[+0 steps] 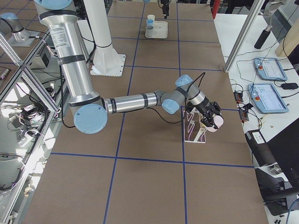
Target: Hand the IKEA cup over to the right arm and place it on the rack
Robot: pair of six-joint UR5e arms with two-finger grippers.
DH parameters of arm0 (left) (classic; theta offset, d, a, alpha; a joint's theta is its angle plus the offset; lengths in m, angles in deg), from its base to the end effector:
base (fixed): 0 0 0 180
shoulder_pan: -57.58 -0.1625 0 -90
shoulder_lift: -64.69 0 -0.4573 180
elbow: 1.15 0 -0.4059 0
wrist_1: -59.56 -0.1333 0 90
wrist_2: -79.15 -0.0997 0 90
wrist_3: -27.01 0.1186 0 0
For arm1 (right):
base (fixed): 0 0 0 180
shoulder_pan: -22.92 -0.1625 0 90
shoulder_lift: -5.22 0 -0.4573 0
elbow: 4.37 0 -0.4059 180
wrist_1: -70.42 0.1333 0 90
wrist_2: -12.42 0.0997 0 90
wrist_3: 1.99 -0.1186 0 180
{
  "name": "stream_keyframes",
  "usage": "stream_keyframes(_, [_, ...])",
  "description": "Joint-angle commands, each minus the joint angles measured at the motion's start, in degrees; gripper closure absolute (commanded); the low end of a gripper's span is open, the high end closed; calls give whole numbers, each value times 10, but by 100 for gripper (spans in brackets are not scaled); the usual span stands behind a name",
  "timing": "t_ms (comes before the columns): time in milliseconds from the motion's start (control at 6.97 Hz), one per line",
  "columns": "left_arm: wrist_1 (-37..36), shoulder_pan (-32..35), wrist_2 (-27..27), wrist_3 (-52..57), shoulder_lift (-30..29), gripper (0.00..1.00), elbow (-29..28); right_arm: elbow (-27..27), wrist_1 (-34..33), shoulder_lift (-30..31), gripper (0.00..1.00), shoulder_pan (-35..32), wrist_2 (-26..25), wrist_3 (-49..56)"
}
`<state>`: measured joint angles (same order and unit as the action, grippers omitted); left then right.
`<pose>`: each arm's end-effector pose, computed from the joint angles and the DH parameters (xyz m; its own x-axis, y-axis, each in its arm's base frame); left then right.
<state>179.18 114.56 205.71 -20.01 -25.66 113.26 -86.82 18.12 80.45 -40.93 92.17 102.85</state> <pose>0.2237 -0.4592 0.4242 0.5115 0.2179 -0.8312 0.0833 0.9502 0.3004 -0.1577 -0.6715 0.5659 -0.5421 -0.5322 -0.6503 0.8275 -0.4730 -0.3026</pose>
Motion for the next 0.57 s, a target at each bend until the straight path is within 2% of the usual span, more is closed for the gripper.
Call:
stream_keyframes(0, [0, 0, 0, 0, 0, 0, -1, 3, 0, -1, 100, 5, -5, -1])
stream_keyframes(430, [1, 0, 0, 0, -1, 0, -3, 4, 0, 0, 100, 15, -21, -1])
